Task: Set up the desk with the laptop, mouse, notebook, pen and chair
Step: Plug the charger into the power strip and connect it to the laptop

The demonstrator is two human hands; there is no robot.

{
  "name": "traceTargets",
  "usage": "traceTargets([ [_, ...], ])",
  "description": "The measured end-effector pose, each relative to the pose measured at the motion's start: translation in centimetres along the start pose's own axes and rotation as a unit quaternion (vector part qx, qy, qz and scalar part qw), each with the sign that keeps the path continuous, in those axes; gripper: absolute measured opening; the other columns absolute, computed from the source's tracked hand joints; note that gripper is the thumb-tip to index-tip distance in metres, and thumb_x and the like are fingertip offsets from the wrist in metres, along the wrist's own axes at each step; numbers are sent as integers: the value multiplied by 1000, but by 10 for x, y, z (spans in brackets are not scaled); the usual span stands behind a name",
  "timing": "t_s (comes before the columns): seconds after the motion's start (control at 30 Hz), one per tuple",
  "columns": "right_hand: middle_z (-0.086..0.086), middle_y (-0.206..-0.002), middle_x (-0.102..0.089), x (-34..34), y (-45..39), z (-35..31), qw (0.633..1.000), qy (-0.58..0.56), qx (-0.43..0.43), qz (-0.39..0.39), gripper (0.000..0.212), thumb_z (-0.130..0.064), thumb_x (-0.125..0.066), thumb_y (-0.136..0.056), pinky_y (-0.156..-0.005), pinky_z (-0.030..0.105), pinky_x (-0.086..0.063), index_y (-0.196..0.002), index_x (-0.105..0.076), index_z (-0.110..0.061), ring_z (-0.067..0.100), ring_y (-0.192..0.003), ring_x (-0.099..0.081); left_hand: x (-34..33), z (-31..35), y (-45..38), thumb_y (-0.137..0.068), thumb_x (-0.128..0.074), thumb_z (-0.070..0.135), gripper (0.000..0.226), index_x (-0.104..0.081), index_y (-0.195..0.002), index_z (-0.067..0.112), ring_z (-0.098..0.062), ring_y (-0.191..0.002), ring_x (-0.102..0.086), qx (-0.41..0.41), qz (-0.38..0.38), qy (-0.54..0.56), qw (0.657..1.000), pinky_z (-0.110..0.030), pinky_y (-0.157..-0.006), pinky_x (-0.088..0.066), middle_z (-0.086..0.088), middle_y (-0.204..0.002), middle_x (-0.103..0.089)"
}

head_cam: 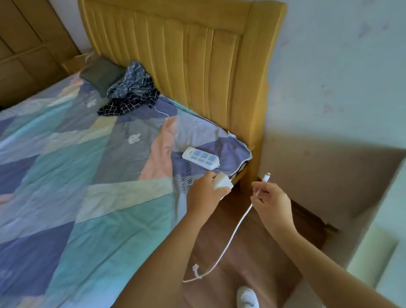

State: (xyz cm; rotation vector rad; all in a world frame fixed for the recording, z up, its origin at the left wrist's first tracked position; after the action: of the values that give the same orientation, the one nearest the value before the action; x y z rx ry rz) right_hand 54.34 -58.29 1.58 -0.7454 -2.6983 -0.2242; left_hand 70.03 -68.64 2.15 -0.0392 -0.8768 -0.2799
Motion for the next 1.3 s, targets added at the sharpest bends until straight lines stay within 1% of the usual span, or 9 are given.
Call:
traceTargets([
  [0.07,-3,-98,-65,-19,-20,2,1000,-6,-12,-8,27,-2,-61,-83,-67,9,-45,-105,-65,-18,7,-86,-62,1,-10,-19,-75,-72,36,43,-58,-111,18,-27,-95,-60,10,1,-9,1000,-35,-73,-44,-5,-102,-67],
  [0.13,-5,-95,-66,-38,-43,7,1000,-4,-22,-15,29,-1,-60,-82,-70,16,-50,-104,-65,-19,6,-82,-62,-1,-23,-46,-76,-72,34,42,-59,-112,16,-29,-96,-60,25,-3,-20,1000,-36,-74,-44,-8,-102,-67],
  [0.23,-10,-89,-65,-64,-82,22,999,-2,-39,-24,29,-1,-60,-81,-64,8,-44,-105,-65,-17,4,-78,-61,-10,-49,-93,-79,-70,33,41,-58,-115,16,-30,-98,-60,58,-20,-39,997,-33,-73,-40,-10,-105,-66],
  [0.4,-8,-79,-63,-112,-140,60,997,19,-62,-34,27,-2,-62,-79,-60,10,-39,-102,-66,-17,7,-74,-58,-40,-97,-171,-80,-68,34,43,-58,-120,21,-28,-101,-60,98,-54,-41,993,-31,-75,-43,-7,-112,-66],
  [0.6,-6,-94,-66,-160,-192,105,997,23,-65,-43,33,-2,-63,-79,-63,16,-40,-108,-64,-19,7,-72,-54,-84,-142,-242,-80,-68,30,46,-57,-124,20,-26,-109,-57,101,-77,-54,990,-33,-84,-46,-6,-121,-63],
  [0.83,-5,-104,-66,-191,-230,151,995,20,-92,-42,35,-6,-62,-82,-75,32,-53,-114,-61,-22,13,-85,-61,-123,-181,-289,-84,-64,37,48,-51,-128,23,-28,-112,-56,88,-115,-126,981,-34,-88,-44,-7,-124,-62],
  [0.97,-1,-110,-66,-209,-247,169,993,45,-101,-52,38,-7,-60,-81,-83,37,-52,-118,-60,-19,19,-98,-62,-130,-192,-298,-81,-68,33,48,-54,-125,22,-24,-110,-57,74,-117,-137,981,-29,-82,-42,-4,-121,-64],
  [1.17,5,-130,-55,-237,-272,171,986,114,-19,-120,51,-4,-55,-83,-86,26,-44,-132,-49,-16,23,-116,-54,-133,-186,-304,-76,-73,34,53,-58,-124,20,-25,-106,-60,20,-119,-135,983,-35,-86,-50,-7,-119,-64],
  [1.3,4,-142,-44,-250,-281,176,968,182,31,-168,68,-1,-55,-79,-101,37,-40,-143,-36,-16,24,-130,-40,-135,-183,-305,-75,-74,36,52,-61,-123,21,-24,-103,-61,13,-112,-142,983,-36,-84,-51,-6,-115,-66],
])
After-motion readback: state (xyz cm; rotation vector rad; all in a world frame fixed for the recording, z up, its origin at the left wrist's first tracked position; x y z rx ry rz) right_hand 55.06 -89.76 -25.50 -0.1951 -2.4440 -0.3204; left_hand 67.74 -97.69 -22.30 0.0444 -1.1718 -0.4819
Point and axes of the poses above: each hand's wrist, its own y-axis away from the middle knuckle, its own x-axis out of the back of the hand, z = x × y, the point moved 6 cm from there along -y, towards the middle knuckle
